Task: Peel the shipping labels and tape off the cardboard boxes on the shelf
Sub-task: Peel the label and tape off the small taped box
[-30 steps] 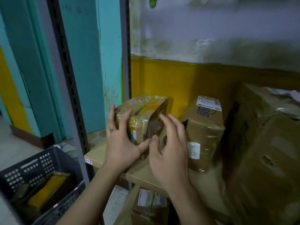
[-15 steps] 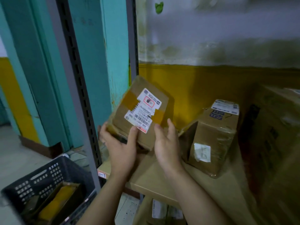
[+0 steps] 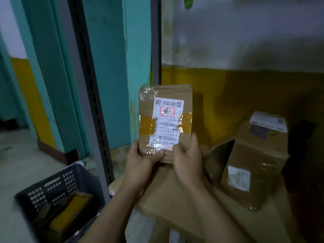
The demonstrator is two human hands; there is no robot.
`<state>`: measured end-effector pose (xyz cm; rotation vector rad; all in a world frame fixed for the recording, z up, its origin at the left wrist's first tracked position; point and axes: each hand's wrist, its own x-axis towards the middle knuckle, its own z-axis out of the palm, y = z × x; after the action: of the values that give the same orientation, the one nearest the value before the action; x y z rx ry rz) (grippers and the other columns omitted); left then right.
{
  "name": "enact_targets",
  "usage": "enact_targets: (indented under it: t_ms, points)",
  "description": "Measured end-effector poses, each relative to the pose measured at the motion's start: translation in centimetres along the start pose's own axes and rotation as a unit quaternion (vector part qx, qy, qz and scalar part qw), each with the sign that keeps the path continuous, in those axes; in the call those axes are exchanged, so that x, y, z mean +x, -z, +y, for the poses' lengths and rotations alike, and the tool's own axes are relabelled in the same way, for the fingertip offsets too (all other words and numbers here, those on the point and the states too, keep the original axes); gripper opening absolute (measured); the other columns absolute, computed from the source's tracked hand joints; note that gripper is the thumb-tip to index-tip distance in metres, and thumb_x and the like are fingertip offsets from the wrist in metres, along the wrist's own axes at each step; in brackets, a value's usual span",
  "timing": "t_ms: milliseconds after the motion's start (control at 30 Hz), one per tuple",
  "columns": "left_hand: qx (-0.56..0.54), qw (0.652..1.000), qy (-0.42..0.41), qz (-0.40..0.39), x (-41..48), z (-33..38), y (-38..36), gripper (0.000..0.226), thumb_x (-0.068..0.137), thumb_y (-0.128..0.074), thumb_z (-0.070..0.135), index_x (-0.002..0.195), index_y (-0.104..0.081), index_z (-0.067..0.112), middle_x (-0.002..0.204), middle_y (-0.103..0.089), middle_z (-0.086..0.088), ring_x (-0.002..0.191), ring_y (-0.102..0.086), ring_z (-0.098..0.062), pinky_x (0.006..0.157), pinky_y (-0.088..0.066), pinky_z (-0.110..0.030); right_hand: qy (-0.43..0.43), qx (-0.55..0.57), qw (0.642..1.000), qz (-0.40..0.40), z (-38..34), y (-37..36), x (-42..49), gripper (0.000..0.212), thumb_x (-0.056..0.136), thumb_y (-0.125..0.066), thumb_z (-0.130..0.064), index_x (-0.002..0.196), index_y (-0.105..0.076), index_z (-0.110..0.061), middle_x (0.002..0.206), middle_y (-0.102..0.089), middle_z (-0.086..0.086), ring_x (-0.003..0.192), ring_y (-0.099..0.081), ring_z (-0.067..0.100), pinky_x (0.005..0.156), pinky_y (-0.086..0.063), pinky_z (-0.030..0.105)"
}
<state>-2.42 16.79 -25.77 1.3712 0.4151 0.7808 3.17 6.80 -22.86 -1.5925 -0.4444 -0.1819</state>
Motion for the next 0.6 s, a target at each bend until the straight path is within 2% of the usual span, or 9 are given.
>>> enact_targets:
  t_ms: [133, 267, 400, 500, 600]
  points:
    - [-0.004, 1.0, -0.009, -0.013, 0.5, -0.7, 0.2, 0.045, 0.078, -0.079, 0.005, 0.116, -0.061, 0.021, 0.106, -0.075, 0.004, 0.1, -0.071, -0.017, 0.09, -0.054, -0.04, 0.014, -0.049, 0.998, -0.025, 1.6, 0.1, 0.1, 0.052, 0.082, -0.06, -0.005, 0.13, -0.048, -0.022, 0.109, -0.059, -0.015, 0.092, -0.051, -0.005, 0.076, -0.034, 0.013]
    - [0.0, 1.0, -0.016, -0.018, 0.6, -0.8, 0.3, 0.039, 0.083, -0.075, 0.007, 0.117, -0.061, 0.021, 0.108, -0.074, 0.003, 0.102, -0.07, -0.019, 0.096, -0.053, -0.046, 0.021, -0.079, 0.997, -0.011, 2.4, -0.1, -0.3, 0.057, 0.082, -0.064, -0.016, 0.135, -0.044, -0.023, 0.124, -0.062, -0.007, 0.109, -0.06, 0.013, 0.091, -0.047, 0.029]
    - [0.0, 1.0, -0.019, -0.008, 0.4, -0.7, 0.3, 0.03, 0.088, -0.072, 0.013, 0.116, -0.062, 0.02, 0.107, -0.075, 0.002, 0.101, -0.07, -0.019, 0.098, -0.052, -0.049, 0.032, -0.101, 0.994, 0.016, 2.6, -0.7, 0.0, 0.049, 0.084, -0.066, -0.03, 0.13, -0.047, -0.024, 0.121, -0.062, -0.004, 0.108, -0.06, 0.018, 0.091, -0.049, 0.034]
    - [0.056, 0.997, -0.05, 0.011, 0.5, -0.7, 0.1, 0.027, 0.092, -0.069, 0.022, 0.117, -0.061, 0.024, 0.108, -0.074, 0.008, 0.101, -0.069, -0.01, 0.098, -0.052, -0.043, 0.032, -0.099, 0.995, 0.001, 2.3, -0.8, 1.8, 0.042, 0.085, -0.067, -0.04, 0.121, -0.053, -0.024, 0.117, -0.064, -0.004, 0.107, -0.061, 0.019, 0.09, -0.049, 0.037]
    - [0.111, 0.991, -0.074, 0.014, 0.5, -0.8, -0.2, 0.027, 0.094, -0.065, 0.027, 0.12, -0.059, 0.026, 0.112, -0.07, 0.013, 0.104, -0.065, -0.003, 0.1, -0.051, -0.039, 0.004, -0.095, 0.995, -0.035, 1.6, -0.3, 3.7, 0.027, 0.093, -0.059, -0.04, 0.111, -0.053, -0.021, 0.111, -0.064, -0.005, 0.101, -0.06, 0.018, 0.084, -0.045, 0.031]
